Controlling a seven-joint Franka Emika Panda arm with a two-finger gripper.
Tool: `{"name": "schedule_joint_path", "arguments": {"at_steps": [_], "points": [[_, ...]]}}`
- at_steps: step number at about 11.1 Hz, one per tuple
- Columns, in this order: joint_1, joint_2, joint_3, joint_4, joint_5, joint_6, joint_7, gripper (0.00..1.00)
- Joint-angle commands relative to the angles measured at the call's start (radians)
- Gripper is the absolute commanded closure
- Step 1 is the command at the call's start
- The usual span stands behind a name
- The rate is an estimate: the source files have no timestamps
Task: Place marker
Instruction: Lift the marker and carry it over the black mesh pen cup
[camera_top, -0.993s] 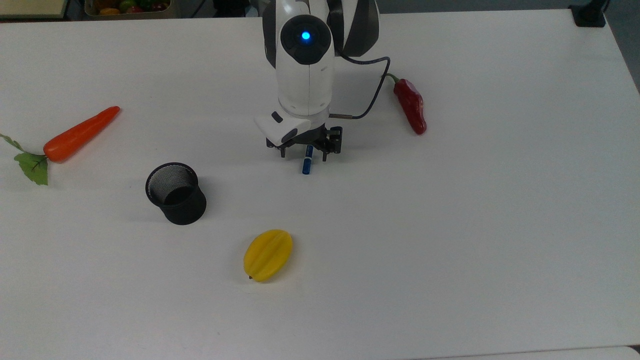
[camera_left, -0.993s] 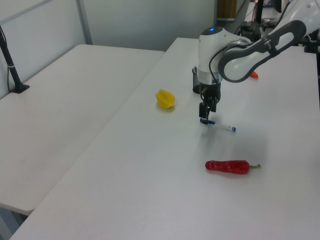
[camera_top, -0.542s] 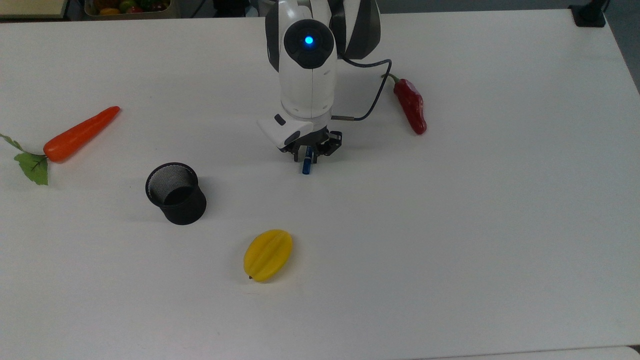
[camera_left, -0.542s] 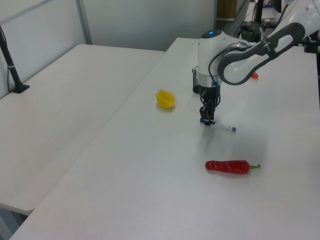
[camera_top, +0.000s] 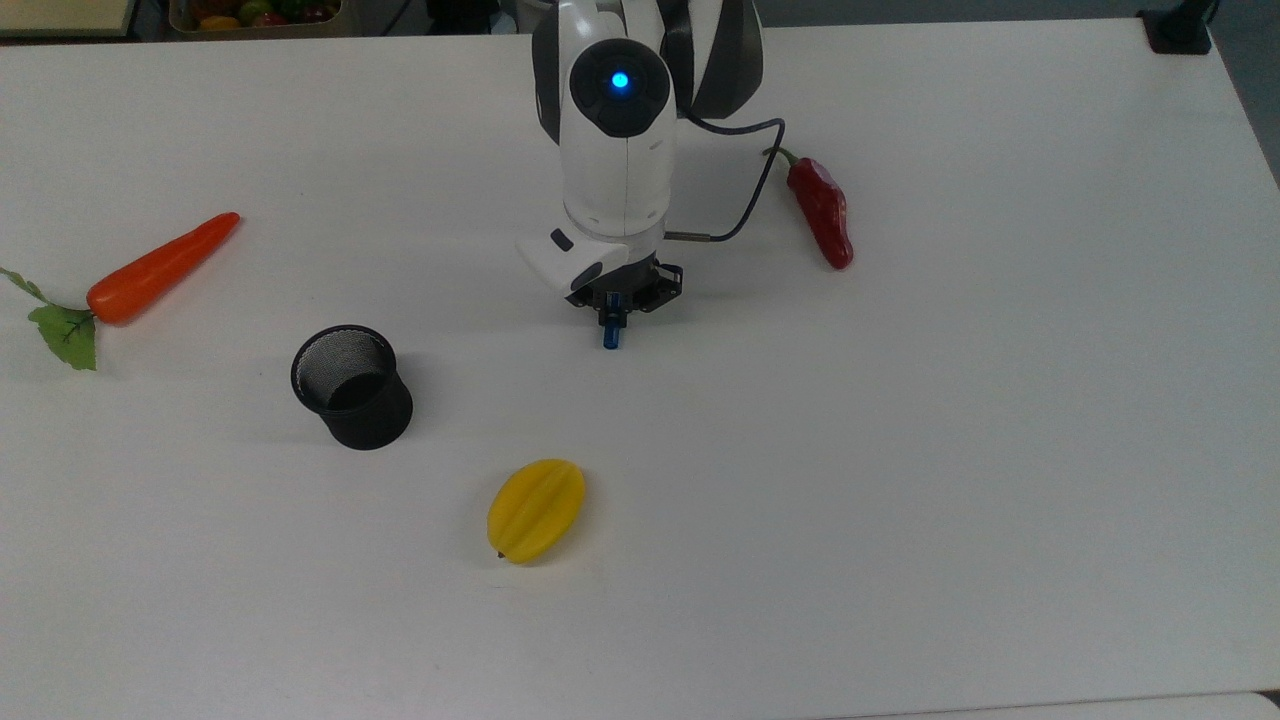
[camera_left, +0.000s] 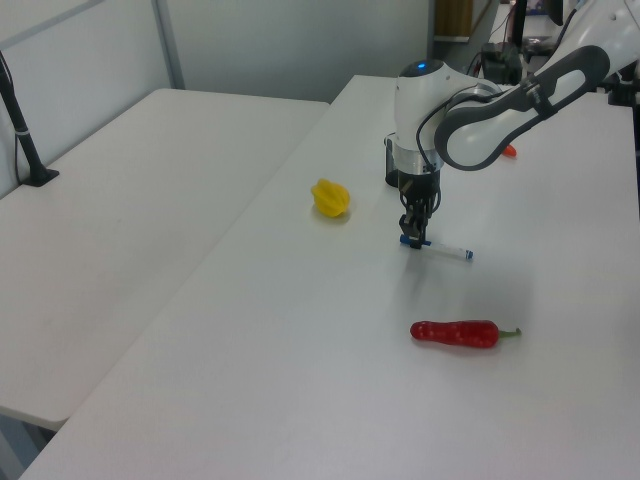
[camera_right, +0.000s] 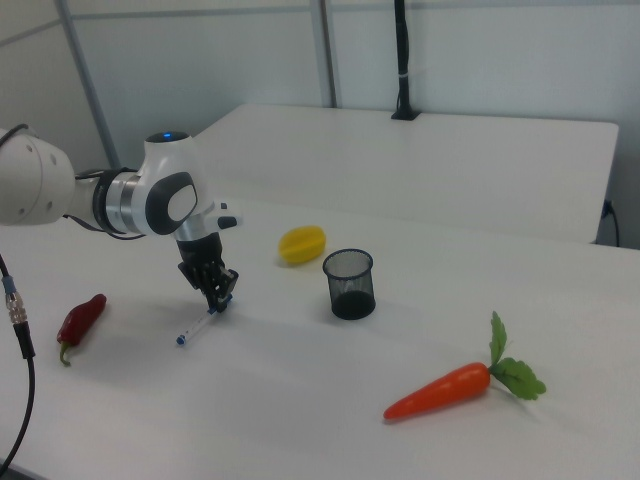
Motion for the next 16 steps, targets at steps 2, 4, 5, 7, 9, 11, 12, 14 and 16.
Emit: {"name": "schedule_joint_path", "arguments": {"at_steps": [2, 4, 5, 7, 9, 11, 12, 14, 16], "points": [[-0.001, -0.098, 0.002, 0.037, -0.016, -0.147, 0.01, 0.88], [-0.004, -0.136, 0.001, 0.098, -0.015, -0.26, 0.007, 0.88], [-0.005, -0.154, 0.0, 0.121, -0.015, -0.304, 0.005, 0.88], [-0.005, -0.19, -0.007, 0.161, -0.016, -0.369, 0.002, 0.88], [-0.022, -0.199, -0.013, 0.228, -0.015, -0.4, -0.03, 0.88], [-0.059, -0.199, -0.013, 0.246, -0.018, -0.388, -0.045, 0.88], [-0.071, -0.196, -0.013, 0.246, -0.022, -0.366, -0.052, 0.88], [-0.112, -0.195, -0.016, 0.235, -0.038, -0.247, -0.056, 0.88], [-0.155, -0.191, -0.016, 0.218, -0.041, -0.124, -0.056, 0.88]]}}
